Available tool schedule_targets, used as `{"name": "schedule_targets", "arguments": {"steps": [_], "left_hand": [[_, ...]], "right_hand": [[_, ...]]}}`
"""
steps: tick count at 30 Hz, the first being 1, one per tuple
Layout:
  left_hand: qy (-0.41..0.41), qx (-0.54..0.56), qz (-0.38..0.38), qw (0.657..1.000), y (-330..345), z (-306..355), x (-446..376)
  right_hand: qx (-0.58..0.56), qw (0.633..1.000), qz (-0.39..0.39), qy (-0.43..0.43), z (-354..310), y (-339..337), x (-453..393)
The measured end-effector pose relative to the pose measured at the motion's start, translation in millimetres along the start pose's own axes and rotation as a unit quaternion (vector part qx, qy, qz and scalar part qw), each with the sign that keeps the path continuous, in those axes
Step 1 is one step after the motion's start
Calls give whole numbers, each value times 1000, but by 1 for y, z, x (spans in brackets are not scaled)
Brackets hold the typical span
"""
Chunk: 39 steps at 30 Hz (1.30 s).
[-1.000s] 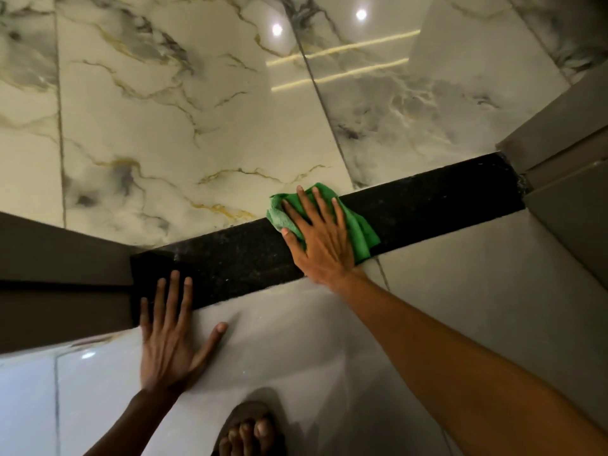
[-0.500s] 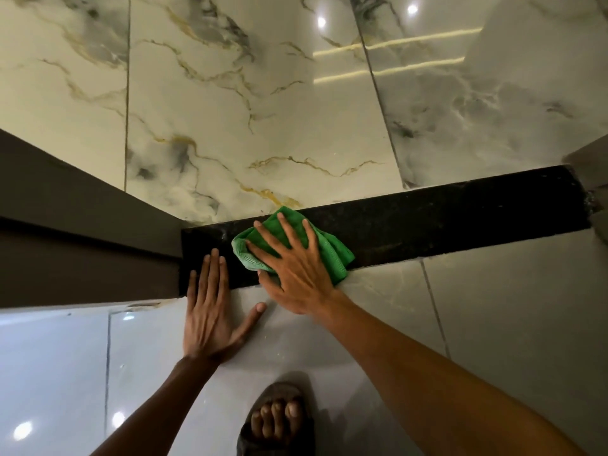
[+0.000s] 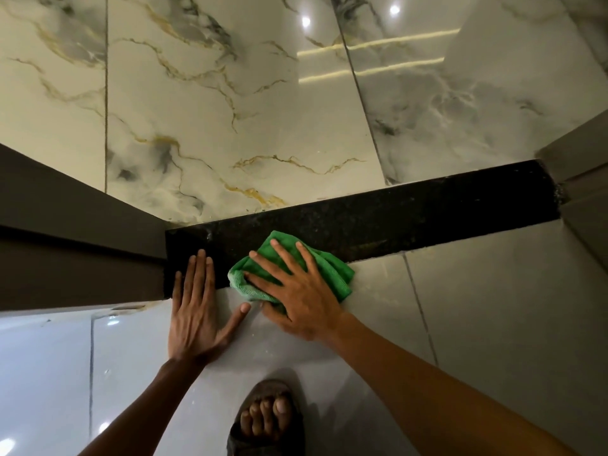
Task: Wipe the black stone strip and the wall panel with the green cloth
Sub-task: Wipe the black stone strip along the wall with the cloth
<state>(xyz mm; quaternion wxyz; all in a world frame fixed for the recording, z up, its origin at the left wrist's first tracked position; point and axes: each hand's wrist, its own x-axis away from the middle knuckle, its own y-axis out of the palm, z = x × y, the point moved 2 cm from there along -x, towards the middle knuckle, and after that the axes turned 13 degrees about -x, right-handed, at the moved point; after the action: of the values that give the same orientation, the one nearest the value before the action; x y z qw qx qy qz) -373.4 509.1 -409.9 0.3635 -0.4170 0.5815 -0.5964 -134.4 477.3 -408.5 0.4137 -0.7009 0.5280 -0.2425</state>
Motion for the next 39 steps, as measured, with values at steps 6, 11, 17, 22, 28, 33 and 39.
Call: {"name": "schedule_targets", "arguments": {"steps": [6,11,17,22,28,33,39], "left_hand": [[13,-4,-11,1000,-3,1,-1],[13,-5,-22,1000,-6,2,1],[4,-10,-23,1000,-8,1,3],[-1,-20,-35,999,3,-1,-3],[-27,-50,-25,998,21,-12,-7],[-27,-59,-27,998,24,-14,-9],[-33,-23,-34,999,5,0,-13]], "right_hand": [[8,994,58,90,33,-26,17],[35,977,92,190,93,-72,40],[67,931,140,331,184,-140,83],[74,880,176,434,235,-179,122],[55,792,257,551,260,-197,125],[26,711,304,633,283,-209,113],[24,649,343,679,299,-218,100]]}}
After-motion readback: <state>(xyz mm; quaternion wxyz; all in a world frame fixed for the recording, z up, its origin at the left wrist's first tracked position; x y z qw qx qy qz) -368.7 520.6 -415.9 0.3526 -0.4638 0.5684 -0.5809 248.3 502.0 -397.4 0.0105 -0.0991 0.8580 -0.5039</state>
